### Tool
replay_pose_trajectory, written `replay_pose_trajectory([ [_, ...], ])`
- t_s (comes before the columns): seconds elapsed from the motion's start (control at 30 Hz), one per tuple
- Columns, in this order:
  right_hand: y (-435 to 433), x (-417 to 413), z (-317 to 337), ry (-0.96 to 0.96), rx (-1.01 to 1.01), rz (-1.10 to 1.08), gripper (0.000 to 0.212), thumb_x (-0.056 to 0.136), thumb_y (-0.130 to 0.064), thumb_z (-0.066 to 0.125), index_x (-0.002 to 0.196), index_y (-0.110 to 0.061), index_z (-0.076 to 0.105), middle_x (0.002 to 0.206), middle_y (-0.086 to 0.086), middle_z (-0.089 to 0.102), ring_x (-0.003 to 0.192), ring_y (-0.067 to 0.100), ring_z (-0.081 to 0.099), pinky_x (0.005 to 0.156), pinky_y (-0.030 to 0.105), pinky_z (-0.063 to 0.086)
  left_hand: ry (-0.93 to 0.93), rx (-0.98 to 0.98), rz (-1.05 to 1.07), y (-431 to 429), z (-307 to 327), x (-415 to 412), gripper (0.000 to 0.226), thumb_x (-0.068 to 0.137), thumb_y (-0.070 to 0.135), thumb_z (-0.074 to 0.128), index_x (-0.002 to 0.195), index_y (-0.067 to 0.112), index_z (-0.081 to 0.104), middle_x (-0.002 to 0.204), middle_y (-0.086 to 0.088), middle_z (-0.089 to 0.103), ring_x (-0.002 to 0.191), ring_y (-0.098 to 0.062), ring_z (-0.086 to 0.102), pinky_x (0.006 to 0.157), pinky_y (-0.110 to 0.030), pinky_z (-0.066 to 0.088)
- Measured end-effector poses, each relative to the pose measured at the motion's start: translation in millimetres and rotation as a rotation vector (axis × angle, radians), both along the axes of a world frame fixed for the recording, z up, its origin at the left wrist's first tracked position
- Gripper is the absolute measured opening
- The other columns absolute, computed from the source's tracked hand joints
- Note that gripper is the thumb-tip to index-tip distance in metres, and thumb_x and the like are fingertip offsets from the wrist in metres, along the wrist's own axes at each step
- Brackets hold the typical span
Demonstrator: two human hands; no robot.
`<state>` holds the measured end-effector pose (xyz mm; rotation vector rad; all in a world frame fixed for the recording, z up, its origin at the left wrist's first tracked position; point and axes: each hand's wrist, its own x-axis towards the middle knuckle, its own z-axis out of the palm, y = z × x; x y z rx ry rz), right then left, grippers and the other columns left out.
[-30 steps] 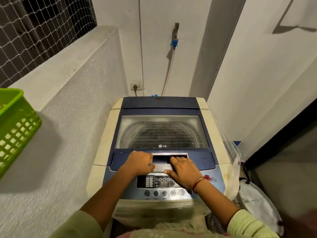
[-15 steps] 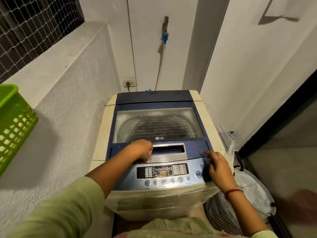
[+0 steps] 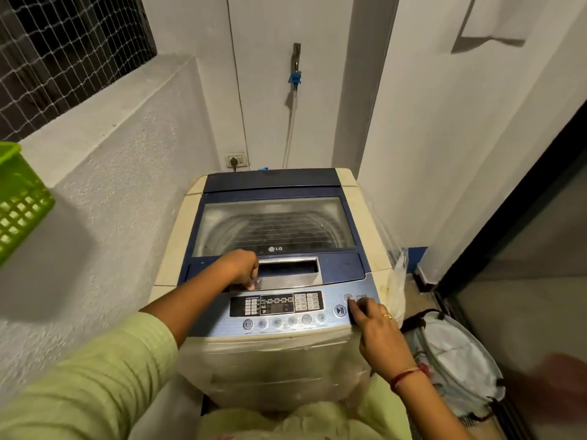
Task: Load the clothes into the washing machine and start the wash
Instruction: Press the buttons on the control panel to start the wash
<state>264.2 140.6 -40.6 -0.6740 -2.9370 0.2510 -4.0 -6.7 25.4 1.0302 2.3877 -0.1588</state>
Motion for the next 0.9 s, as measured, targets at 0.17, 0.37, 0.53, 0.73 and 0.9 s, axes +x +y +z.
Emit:
replay_pose_trajectory([
  [0.17,2,-4,5,-0.047,0.138,0.004,0.050,0.062,-0.006,0.045,0.104,-0.012,0.070,0.077,0.004,0.060,0.062,0.024,0.060,0.044,0.032,0.052,0.003,-0.019,0.003,2,4,3,0.027,0.076,0.018,0.076,0.101,0.011,0.067,0.109,-0.008,0.068,0.095,-0.022,0.060,0.082,-0.030,0.046],
  [0.37,-7,-16,17,-0.167,0.215,0.019,0.029,0.044,-0.003,0.074,0.071,-0.010,0.069,0.067,0.006,0.058,0.055,0.024,0.059,0.040,0.031,0.047,-0.010,-0.007,0.014,1,2,2,0.028,0.077,0.018,0.075,0.102,0.011,0.067,0.110,-0.008,0.068,0.093,-0.020,0.058,0.080,-0.030,0.045],
  [0.53,-4,-31,23,-0.149,0.136,0.038,0.033,0.024,-0.001,0.085,0.044,-0.010,0.059,0.054,0.004,0.055,0.040,0.021,0.055,0.031,0.029,0.042,-0.061,0.024,0.056,-1,0,-6,0.025,0.075,0.018,0.076,0.099,0.013,0.068,0.110,-0.004,0.069,0.089,-0.014,0.055,0.079,-0.027,0.043],
  [0.73,-4,-47,33,-0.218,0.104,0.059,0.014,0.081,-0.002,0.055,0.086,-0.002,0.067,0.096,0.016,0.063,0.088,0.036,0.063,0.072,0.041,0.053,-0.089,0.013,0.052,3,-1,-9,0.026,0.075,0.017,0.077,0.099,0.012,0.069,0.109,-0.005,0.068,0.088,-0.015,0.055,0.078,-0.027,0.043],
  [0.9,3,-47,33,-0.251,0.023,-0.018,0.019,0.084,-0.016,0.056,0.102,-0.009,0.060,0.105,0.008,0.064,0.101,0.027,0.060,0.079,0.033,0.050,-0.102,0.008,0.052,4,-2,-12,0.028,0.074,0.018,0.077,0.100,0.012,0.069,0.109,-0.005,0.068,0.089,-0.016,0.055,0.079,-0.028,0.043],
])
